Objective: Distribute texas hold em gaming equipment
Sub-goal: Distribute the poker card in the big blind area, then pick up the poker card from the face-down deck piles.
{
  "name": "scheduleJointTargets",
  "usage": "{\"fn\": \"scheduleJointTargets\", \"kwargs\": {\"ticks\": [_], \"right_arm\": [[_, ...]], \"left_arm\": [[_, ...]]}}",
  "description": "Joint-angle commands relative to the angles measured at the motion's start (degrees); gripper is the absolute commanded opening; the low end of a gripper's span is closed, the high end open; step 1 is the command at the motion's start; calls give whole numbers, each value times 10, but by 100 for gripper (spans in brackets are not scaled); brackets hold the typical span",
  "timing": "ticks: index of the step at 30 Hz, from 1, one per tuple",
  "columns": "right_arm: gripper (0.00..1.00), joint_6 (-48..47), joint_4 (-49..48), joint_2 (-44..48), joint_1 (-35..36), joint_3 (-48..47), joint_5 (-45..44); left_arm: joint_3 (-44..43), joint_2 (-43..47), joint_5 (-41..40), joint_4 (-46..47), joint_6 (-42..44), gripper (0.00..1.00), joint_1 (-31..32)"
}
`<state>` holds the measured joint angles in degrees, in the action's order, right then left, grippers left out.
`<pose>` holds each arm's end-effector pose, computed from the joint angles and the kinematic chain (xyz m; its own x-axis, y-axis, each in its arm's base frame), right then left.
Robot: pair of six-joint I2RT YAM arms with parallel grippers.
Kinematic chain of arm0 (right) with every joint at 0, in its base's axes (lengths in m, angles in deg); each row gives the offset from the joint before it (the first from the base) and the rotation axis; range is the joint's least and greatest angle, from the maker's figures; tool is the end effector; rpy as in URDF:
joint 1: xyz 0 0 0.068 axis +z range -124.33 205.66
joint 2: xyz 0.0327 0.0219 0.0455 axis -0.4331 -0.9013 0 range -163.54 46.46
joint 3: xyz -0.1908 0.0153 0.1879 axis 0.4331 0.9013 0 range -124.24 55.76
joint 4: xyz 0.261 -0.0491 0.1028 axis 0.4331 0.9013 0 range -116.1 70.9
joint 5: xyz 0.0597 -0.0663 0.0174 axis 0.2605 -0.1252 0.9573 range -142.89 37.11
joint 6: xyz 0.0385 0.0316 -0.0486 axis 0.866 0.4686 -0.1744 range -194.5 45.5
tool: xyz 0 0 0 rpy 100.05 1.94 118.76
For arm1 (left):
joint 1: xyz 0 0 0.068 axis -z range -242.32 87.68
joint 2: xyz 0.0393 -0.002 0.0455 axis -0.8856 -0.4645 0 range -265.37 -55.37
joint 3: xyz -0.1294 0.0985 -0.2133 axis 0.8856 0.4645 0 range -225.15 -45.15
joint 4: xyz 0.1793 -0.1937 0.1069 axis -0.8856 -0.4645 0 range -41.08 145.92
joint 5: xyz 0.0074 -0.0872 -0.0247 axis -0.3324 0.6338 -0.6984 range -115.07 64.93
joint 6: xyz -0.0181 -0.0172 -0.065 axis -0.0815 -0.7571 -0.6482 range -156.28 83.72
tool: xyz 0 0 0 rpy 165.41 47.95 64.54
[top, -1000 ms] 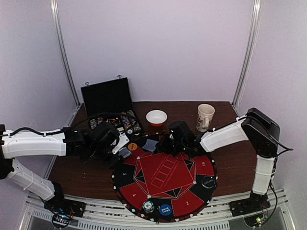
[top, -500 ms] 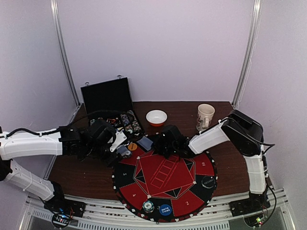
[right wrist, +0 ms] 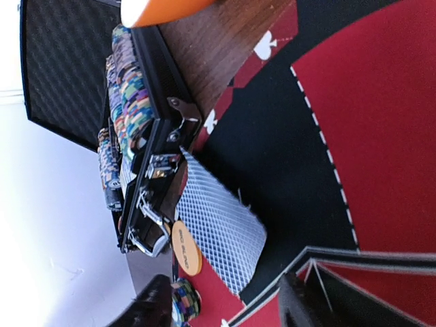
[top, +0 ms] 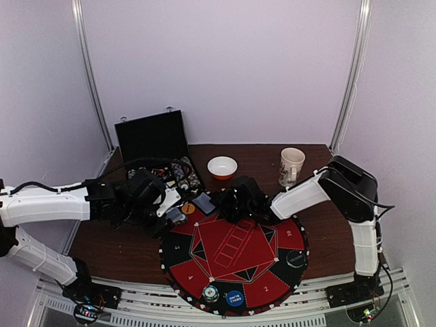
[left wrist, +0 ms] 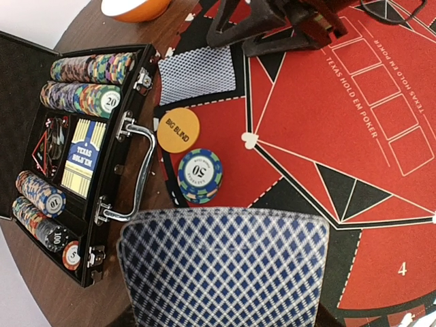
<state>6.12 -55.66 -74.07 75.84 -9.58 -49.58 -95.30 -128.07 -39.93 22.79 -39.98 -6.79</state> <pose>0.3002 0.3650 0.0932 -0.8345 0.5372 -0.1224 0.1429 0.4255 0.8936 0.1747 -0.2290 0.2066 -0.5126 0.6364 -0.5764 0.6834 0.7088 0.1749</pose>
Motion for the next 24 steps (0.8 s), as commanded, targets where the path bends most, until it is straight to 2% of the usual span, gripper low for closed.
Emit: {"fn": "scheduleJointTargets", "kwargs": {"ticks": [1,2,3,4,5,8,12,14,16,20,24], "right_arm": [[63,-112,50,81,1,22,18],[67,-132,67,99,1,23,21],[77,-169,87,121,0,24,22],[93,-220,110,141,0,23,25],[99,-265,129,163,-1,23,31],[100,-383,179,222,-11,21,97],[100,-458,182,248,-34,17,328],[100,-488,211,248,-33,1,373],[100,-487,193,247,-32,5,397],[100,-419,80,236,-29,23,453],[100,-391,25,203,-15,13,472]], "left_arm": [[-27,-2,17,12,21,55,-4],[-29,-3,20,12,26,55,-4],[-31,-2,25,12,32,55,-3],[-34,-2,32,12,39,55,-3],[-36,-2,40,12,46,55,-3],[-45,-2,64,12,69,55,-3],[-60,-6,104,11,104,55,5],[-69,-11,112,11,117,55,9],[-79,-14,114,10,124,54,13],[-91,-21,124,7,128,54,16],[-101,-34,123,-1,129,54,23]]}}
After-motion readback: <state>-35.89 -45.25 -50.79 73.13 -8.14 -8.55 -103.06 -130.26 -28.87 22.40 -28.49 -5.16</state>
